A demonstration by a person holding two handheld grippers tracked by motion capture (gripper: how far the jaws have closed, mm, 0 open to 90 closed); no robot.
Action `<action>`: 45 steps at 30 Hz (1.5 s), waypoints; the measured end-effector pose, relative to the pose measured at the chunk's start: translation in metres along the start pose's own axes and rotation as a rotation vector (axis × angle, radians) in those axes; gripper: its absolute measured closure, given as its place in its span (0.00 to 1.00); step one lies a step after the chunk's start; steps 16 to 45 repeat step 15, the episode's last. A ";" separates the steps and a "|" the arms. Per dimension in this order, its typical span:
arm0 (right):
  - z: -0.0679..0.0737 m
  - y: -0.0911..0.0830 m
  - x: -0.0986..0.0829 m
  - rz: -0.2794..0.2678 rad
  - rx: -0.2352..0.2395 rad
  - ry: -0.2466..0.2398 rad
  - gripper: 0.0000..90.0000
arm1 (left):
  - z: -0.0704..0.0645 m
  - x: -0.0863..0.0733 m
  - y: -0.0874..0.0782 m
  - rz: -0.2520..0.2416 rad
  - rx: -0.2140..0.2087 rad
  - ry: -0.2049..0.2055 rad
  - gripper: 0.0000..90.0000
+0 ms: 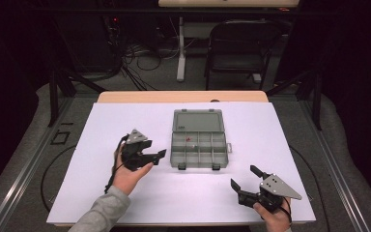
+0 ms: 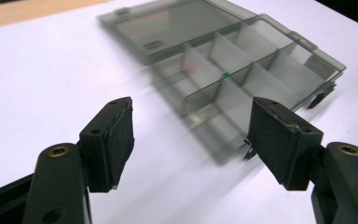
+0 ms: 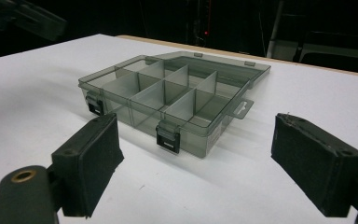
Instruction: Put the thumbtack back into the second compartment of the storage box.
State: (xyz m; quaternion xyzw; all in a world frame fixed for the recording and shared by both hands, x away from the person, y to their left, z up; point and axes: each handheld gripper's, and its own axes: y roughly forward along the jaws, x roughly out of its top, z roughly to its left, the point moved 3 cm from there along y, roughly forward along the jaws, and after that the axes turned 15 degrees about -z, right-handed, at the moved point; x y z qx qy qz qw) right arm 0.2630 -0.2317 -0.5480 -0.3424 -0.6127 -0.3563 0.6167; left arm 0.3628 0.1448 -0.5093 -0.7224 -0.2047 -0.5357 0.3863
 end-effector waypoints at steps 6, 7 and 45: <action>0.001 0.001 -0.001 0.008 0.002 -0.010 0.17 | 0.028 -0.018 -0.047 -0.052 0.069 -0.035 0.34; 0.002 0.001 -0.001 0.011 0.001 -0.008 0.17 | 0.033 -0.022 -0.055 -0.059 0.087 -0.037 0.34; -0.004 -0.001 -0.003 0.036 -0.045 -0.028 0.14 | 0.075 -0.055 -0.098 -0.032 0.221 -0.065 0.28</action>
